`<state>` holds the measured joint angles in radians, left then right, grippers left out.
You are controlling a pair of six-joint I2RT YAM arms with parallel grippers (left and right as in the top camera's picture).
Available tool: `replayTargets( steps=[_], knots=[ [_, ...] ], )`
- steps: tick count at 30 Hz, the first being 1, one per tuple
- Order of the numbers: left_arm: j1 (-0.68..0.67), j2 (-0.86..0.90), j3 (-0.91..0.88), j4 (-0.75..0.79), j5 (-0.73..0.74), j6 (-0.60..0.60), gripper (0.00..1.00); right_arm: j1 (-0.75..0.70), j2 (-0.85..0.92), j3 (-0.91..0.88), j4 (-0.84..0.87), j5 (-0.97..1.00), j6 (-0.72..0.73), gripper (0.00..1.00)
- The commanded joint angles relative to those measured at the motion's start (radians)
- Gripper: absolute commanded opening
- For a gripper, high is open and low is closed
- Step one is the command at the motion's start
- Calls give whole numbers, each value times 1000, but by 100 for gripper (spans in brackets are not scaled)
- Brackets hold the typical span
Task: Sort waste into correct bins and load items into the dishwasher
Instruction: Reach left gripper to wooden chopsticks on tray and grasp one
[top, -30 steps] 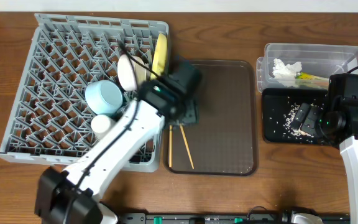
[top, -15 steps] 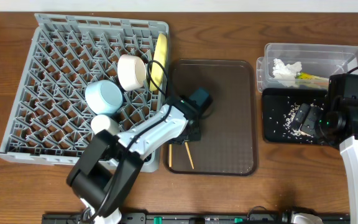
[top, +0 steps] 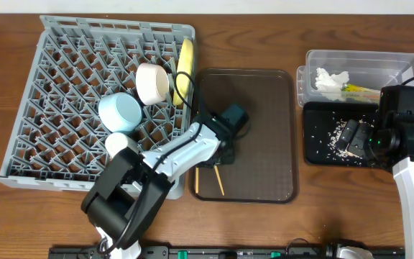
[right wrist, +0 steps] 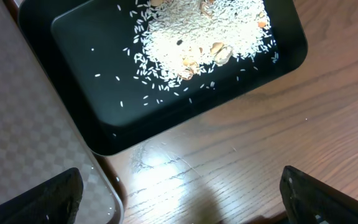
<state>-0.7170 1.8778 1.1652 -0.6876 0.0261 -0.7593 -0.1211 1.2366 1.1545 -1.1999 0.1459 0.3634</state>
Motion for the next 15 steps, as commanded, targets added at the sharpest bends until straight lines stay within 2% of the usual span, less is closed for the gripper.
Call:
replayTargets(
  steps=[1, 4, 9, 12, 15],
  knots=[
    [-27, 13, -34, 18, -12, -6, 54, -7, -4, 4, -1, -5, -5, 99],
    [-35, 13, -38, 20, -12, -6, 53, -7, -4, 3, 0, -5, -5, 99],
    [-35, 13, -39, 15, -12, -5, 37, -7, -4, 4, -1, -5, -5, 99],
    [-35, 13, -48, 16, -12, -6, 36, -7, -4, 4, -1, -5, -5, 99],
    [-35, 13, -63, 29, -12, -6, 41, -7, -4, 4, -1, -5, -5, 99]
  ],
)
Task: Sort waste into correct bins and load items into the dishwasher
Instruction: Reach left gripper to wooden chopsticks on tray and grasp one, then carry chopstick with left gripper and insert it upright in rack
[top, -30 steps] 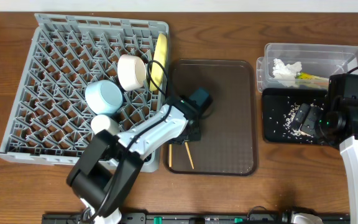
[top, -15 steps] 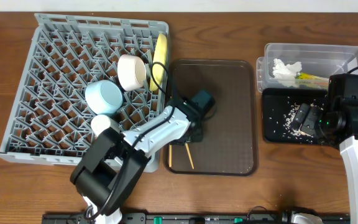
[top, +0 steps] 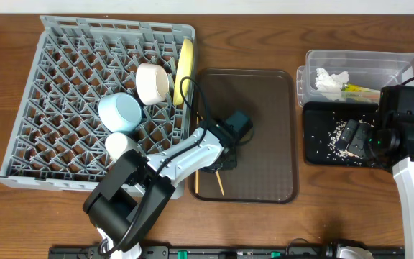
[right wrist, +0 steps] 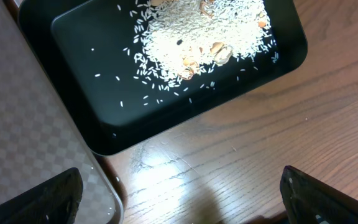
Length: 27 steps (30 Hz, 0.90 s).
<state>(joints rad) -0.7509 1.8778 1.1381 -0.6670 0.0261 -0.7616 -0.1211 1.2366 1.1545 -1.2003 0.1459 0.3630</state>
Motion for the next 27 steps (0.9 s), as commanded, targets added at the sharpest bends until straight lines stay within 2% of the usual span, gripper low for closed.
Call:
replayTargets(
  steps=[1, 8, 9, 10, 14, 16, 22, 27],
  knots=[
    [-1, 13, -42, 14, -12, -4, 41, -7, -4, 4, -1, -5, -5, 99],
    [-1, 13, -74, 44, -11, -3, 41, -7, -4, 4, 0, -5, -5, 99],
    [-1, 13, -74, 44, -11, -3, 38, -7, -4, 4, 0, -5, -5, 99],
    [-1, 13, -74, 44, -8, -3, 29, -7, -4, 4, 0, -4, -5, 99],
    [-1, 13, -74, 44, -9, -2, 10, -7, -4, 4, -1, -4, -5, 99],
    [0, 11, -74, 44, -10, -3, 6, -7, -4, 4, -1, -4, -5, 99],
    [0, -9, -45, 36, -20, 77, 6, -7, -4, 4, -1, -4, -5, 99],
    [0, -108, -17, 17, -19, 144, 6, -7, -4, 4, -1, -4, -13, 99]
  ],
)
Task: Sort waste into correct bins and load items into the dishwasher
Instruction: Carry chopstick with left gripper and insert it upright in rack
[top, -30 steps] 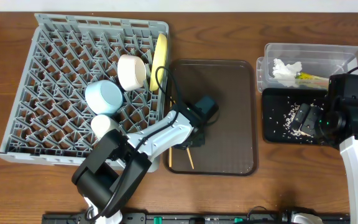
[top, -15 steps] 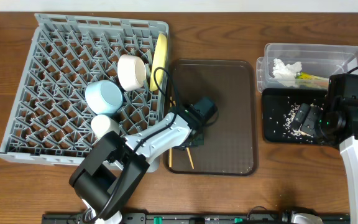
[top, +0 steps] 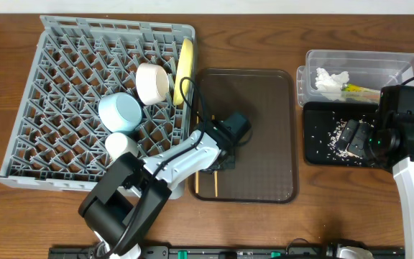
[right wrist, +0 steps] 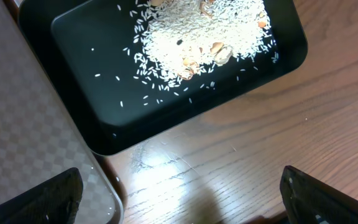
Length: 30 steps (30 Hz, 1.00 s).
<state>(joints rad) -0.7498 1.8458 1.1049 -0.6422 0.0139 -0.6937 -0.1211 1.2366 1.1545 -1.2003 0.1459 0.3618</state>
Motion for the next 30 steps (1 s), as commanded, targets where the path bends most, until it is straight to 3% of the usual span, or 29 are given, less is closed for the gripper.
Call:
replayTargets(
  steps=[1, 6, 13, 15, 23, 30],
  knots=[
    [-2, -105, 17, -7, -8, 100, 6, -7, -4, 4, 0, -4, -12, 99],
    [8, -291, 17, -37, -12, 208, 6, -7, -4, 4, 0, -4, -12, 99],
    [120, -476, 17, -234, -106, 302, 6, -7, -4, 3, 0, -4, -11, 99],
    [183, -489, 17, -277, -105, 374, 6, -7, -4, 4, 0, -4, -11, 99],
    [311, -481, 13, -276, -105, 413, 6, -7, -4, 4, 0, -5, -11, 99],
    [323, -406, -3, -249, -100, 412, 6, -7, -4, 4, 0, -5, -11, 99]
  ],
)
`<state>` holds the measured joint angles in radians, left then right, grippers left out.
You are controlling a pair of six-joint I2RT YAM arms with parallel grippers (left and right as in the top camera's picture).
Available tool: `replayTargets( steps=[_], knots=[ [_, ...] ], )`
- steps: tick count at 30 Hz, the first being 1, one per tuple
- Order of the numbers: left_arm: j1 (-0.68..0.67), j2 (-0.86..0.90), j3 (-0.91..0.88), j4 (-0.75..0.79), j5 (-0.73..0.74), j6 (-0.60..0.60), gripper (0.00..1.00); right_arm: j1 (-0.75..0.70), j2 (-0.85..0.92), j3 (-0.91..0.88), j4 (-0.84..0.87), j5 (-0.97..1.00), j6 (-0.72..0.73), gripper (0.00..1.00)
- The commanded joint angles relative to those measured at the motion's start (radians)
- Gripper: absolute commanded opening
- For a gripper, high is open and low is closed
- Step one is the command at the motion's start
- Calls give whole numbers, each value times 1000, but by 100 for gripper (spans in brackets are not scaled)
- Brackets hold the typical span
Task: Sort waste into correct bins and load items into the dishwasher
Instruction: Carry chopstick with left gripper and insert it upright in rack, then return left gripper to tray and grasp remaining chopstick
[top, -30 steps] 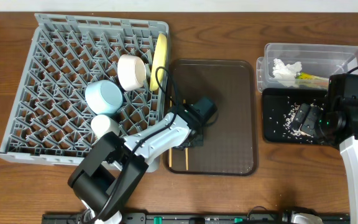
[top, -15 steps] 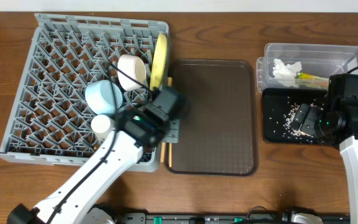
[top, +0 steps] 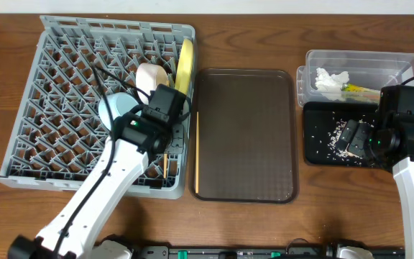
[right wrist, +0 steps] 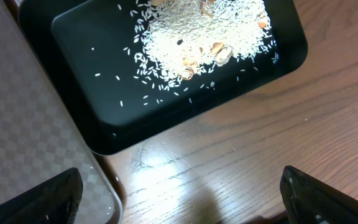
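The grey dish rack (top: pixel 56 86) holds a cream cup (top: pixel 152 80), a blue cup (top: pixel 113 108) and a yellow plate (top: pixel 184 65) on edge. My left gripper (top: pixel 158 140) is over the rack's near right part, shut on a wooden chopstick (top: pixel 165 165) that points toward the front edge. A second chopstick (top: pixel 197 151) lies along the left rim of the brown tray (top: pixel 246 137). My right gripper (right wrist: pixel 182 199) stands open over bare table beside the black bin (right wrist: pixel 86 93), nothing between its fingers.
The black bin (top: pixel 322 147) holds scattered rice and food scraps. Behind it a clear bin (top: pixel 358 61) holds crumpled tissue and a wrapper. The left arm crosses the rack's front right corner, hiding what lies beneath it.
My left gripper moved from the tray's left side to over the dish rack, taking one chopstick along. The other chopstick now lies uncovered along the tray's left rim. The right arm has not moved.
My left gripper was low over two chopsticks at the front left of the tray through all earlier moments, shifting slightly. One chopstick is now over the rack in the gripper and one remains on the tray. The right gripper stayed open by the black bin throughout.
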<state>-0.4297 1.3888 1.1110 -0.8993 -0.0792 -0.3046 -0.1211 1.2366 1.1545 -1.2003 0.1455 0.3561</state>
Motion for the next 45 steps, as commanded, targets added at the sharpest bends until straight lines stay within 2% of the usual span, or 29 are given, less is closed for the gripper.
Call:
replayTargets(
  steps=[1, 8, 10, 11, 14, 16, 19, 25, 32, 35, 45],
  knots=[
    [3, 69, -10, 15, -7, 23, 6, -7, -4, 4, 0, -4, -5, 99],
    [4, 151, -10, 56, -8, 23, 8, -7, -4, 4, -1, -4, -5, 99],
    [4, 154, -10, 57, -9, 24, 16, -7, -4, 4, -1, -5, -5, 99],
    [4, 153, -9, 57, -13, 24, 28, -7, -4, 4, -1, -5, -5, 99],
    [4, 143, -6, 60, -19, 24, 35, -7, -4, 4, -1, -5, -5, 99],
    [4, 130, 9, 59, -19, 24, 47, -7, -4, 4, -1, -5, -5, 99],
    [4, 89, 37, 56, -18, 24, 52, -7, -4, 4, -1, -5, -5, 99],
    [-27, -14, 47, 62, 95, 1, 52, -7, -4, 4, 2, -4, -5, 99],
    [-154, 3, 15, 72, 92, -121, 51, -7, -4, 4, 10, -5, -5, 99],
    [-214, 64, -2, 79, 90, -201, 52, -7, -4, 4, 6, -5, -5, 99],
    [-273, 327, -2, 125, 90, -268, 52, -7, -4, 4, 6, -5, -5, 99]
  ],
)
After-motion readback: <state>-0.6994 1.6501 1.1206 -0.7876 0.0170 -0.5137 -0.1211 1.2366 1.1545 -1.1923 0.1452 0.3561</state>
